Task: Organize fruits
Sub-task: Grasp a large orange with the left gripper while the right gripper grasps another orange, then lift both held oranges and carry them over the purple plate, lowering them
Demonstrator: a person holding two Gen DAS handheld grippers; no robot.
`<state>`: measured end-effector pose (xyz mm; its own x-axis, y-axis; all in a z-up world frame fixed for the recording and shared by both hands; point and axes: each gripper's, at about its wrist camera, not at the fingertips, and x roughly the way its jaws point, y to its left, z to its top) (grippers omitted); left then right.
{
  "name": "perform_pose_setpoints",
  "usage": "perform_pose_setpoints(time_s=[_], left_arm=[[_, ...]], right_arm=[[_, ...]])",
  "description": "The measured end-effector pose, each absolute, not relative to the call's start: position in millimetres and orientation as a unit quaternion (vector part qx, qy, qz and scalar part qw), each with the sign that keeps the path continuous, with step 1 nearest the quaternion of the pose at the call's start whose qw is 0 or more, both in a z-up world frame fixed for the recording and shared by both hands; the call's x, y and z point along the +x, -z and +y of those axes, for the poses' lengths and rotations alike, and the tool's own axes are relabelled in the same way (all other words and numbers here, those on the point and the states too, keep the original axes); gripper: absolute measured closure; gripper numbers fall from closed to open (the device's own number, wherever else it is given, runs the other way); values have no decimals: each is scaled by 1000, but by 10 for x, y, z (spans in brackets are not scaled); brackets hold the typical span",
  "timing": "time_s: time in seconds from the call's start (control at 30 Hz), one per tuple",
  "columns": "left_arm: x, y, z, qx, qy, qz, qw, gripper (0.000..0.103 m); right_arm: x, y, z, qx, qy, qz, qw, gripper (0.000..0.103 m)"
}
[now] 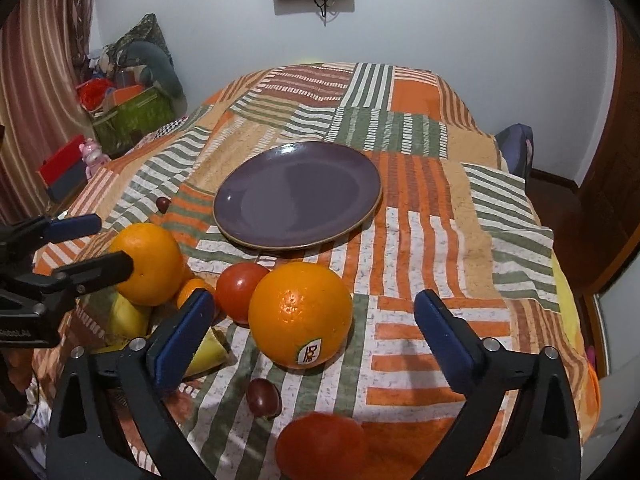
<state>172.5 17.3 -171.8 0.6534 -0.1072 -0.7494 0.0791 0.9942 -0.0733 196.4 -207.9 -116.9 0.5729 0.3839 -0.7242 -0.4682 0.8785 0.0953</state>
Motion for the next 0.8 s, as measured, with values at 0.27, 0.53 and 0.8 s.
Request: perform_pose_setpoints(time_s=[0.27, 0.53, 0.8], left_arm=[[1824, 1868, 186, -27, 53, 428, 902, 18], [1865, 1932, 158, -34, 70, 435, 897, 37], [1871, 1940, 136, -38, 76, 438, 895, 44]], right_arm=[[2088, 1306, -1979, -63, -244, 423, 870, 1], [2144, 1419, -1942, -49, -265, 445, 854, 17], [2158, 1462, -1924, -56, -268, 451, 850, 38]])
